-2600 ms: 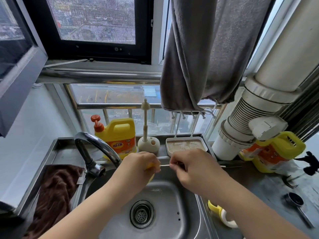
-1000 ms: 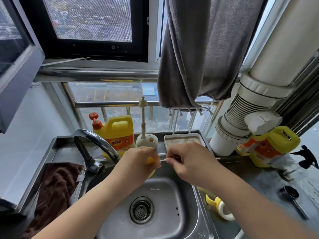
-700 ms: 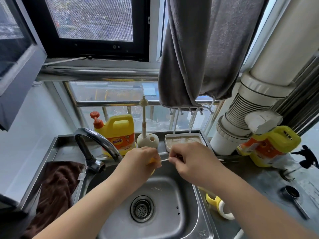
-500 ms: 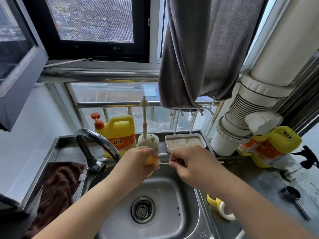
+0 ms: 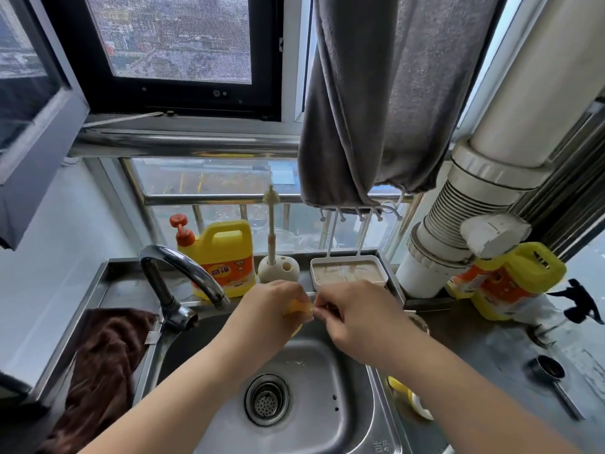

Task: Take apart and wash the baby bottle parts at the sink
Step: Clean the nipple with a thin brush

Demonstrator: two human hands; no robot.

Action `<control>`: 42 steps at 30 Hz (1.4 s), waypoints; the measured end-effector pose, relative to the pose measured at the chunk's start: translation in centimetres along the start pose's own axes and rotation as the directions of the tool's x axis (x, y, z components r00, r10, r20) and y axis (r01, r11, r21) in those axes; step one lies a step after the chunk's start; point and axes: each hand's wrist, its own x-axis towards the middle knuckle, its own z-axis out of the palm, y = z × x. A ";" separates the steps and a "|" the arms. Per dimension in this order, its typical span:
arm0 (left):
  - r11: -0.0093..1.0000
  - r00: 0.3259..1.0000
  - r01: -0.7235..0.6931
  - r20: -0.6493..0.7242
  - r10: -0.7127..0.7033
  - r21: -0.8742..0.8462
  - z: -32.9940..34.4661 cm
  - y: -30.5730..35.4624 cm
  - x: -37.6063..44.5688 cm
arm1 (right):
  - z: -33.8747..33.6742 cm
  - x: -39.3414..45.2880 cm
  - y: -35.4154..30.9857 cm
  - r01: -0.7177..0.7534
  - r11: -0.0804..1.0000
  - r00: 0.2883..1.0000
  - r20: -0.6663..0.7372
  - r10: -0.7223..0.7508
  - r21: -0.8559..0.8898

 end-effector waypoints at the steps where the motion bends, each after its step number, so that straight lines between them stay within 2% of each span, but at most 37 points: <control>1: 1.000 1.000 0.024 -0.012 -0.024 0.004 -0.2 -0.2 0.0 | -0.2 -0.1 0.2 -0.003 1.000 1.000 0.004 0.003 0.018; 4: 0.998 0.997 0.068 -0.048 -0.067 0.016 -0.5 -0.8 -0.1 | -0.7 -0.1 0.7 -0.016 0.999 1.000 0.002 0.016 0.043; 8: 1.000 1.000 0.002 0.011 -0.002 0.019 -0.1 0.2 -0.2 | 0.2 0.2 0.0 -0.012 0.999 1.000 -0.017 0.012 0.032; 13: 0.998 0.998 0.049 -0.052 -0.047 0.041 -0.7 -0.6 -0.3 | -0.7 -0.1 0.7 -0.014 0.999 1.000 -0.010 0.014 0.051; 18: 0.999 0.999 0.046 0.001 -0.046 0.008 -0.1 0.0 -0.2 | 0.2 -0.1 0.3 -0.033 0.997 0.999 -0.037 0.036 0.070; 23: 0.976 0.976 0.191 -0.086 -0.200 -0.107 -0.3 -0.9 -0.8 | -0.4 -0.8 1.2 -0.053 0.996 0.998 -0.033 0.056 0.074; 27: 0.994 0.994 0.105 -0.040 -0.106 -0.032 0.1 -0.5 -0.9 | -0.3 -0.9 1.1 -0.062 0.996 0.996 -0.055 0.066 0.069; 34: 0.999 0.999 0.037 0.028 -0.037 -0.021 0.2 0.0 -0.7 | 0.9 -0.6 0.2 -0.016 0.999 0.998 -0.068 0.019 0.040; 38: 0.999 0.999 0.037 0.015 -0.037 0.000 0.0 -0.5 -0.7 | 0.1 -0.7 0.6 -0.001 0.998 1.000 -0.011 0.002 0.065; 42: 0.999 0.999 0.032 0.006 -0.032 -0.002 0.2 -0.4 -0.8 | 0.8 -0.5 0.7 -0.038 0.998 0.995 -0.085 0.043 0.052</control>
